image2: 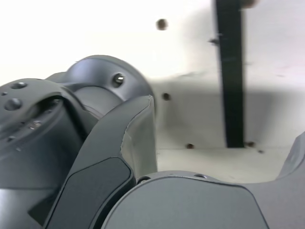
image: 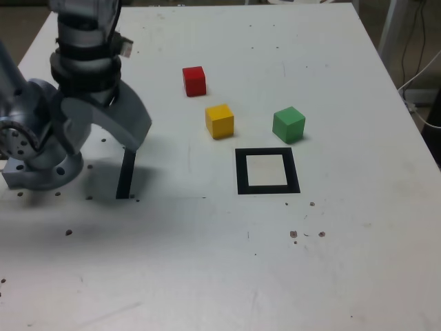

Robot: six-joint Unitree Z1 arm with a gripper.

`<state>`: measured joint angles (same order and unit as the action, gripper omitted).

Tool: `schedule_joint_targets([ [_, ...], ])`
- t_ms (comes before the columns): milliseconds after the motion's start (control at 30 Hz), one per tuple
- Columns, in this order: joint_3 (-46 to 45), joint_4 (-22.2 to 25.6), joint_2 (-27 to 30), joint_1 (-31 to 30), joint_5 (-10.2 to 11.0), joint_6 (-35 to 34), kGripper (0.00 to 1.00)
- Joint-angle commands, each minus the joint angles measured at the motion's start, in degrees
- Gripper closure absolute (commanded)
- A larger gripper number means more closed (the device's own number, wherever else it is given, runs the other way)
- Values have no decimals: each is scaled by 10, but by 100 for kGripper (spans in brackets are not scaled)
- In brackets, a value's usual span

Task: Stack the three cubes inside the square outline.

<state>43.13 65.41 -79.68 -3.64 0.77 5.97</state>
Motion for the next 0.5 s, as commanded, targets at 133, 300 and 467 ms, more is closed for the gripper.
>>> schedule_joint_targets([
  [133, 34, 5, 8, 13, 3, 20, 0],
  [300, 83, 17, 5, 69, 19, 76, 0],
  [467, 139, 37, -18, 144, 33, 145, 0],
])
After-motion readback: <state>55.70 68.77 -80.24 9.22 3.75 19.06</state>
